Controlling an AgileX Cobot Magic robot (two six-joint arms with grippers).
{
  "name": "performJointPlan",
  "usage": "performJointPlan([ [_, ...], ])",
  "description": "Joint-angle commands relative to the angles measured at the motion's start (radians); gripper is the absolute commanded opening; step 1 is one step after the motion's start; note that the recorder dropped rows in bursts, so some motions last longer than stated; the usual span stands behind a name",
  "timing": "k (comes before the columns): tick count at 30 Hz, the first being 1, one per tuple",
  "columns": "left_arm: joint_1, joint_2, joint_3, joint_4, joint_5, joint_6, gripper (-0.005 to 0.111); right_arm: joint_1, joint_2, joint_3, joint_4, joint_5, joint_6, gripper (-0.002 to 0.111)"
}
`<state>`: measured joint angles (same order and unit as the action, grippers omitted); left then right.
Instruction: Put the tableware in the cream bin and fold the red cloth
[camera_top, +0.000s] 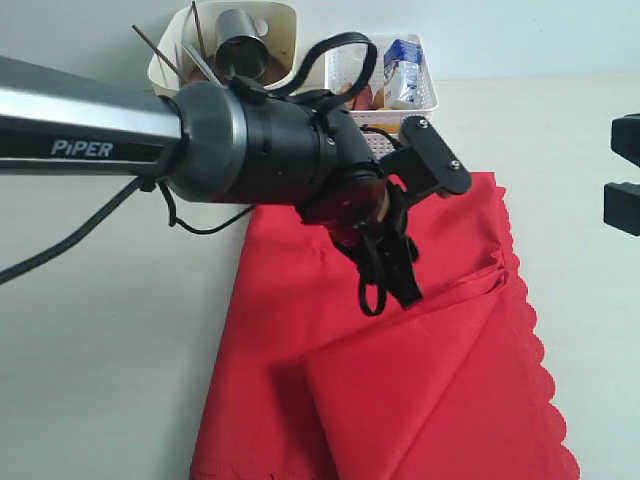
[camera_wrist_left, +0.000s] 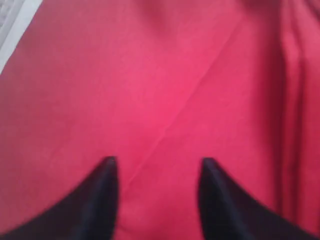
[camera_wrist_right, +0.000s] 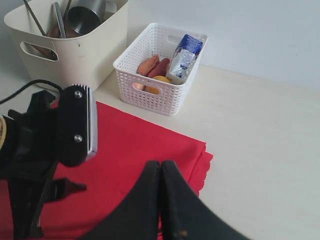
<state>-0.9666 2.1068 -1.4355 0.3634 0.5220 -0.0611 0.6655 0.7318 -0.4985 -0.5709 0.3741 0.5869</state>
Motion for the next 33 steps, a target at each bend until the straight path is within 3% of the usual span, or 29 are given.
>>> performJointPlan([
  [1, 0.033, -0.049, 0.057, -0.008, 0.018, 0.017, 0.002, -0.002, 0.003, 0.004, -0.008, -0.002, 0.0, 0.0],
  [7, 0.048, -0.077, 0.198, -0.042, -0.101, 0.017, 0.002, -0.002, 0.003, 0.004, -0.008, -0.008, -0.004, 0.0],
  [11, 0.009, -0.07, 0.278, -0.047, -0.214, 0.017, 0.002, -0.002, 0.003, 0.004, -0.012, -0.008, -0.004, 0.0],
  [17, -0.089, -0.07, 0.295, -0.051, -0.265, 0.017, 0.002, -0.002, 0.003, 0.004, -0.012, -0.013, -0.004, 0.0],
  [23, -0.255, -0.07, 0.266, -0.057, -0.412, 0.017, 0.002, -0.002, 0.003, 0.004, -0.016, -0.025, -0.004, 0.0],
  [28, -0.383, -0.084, 0.18, -0.009, -0.282, 0.033, 0.002, -0.002, 0.003, 0.004, -0.062, -0.025, 0.002, 0.0],
  [33, -0.398, -0.144, 0.169, -0.007, -0.157, 0.027, 0.002, -0.002, 0.003, 0.004, -0.124, 0.001, 0.059, 0.0],
])
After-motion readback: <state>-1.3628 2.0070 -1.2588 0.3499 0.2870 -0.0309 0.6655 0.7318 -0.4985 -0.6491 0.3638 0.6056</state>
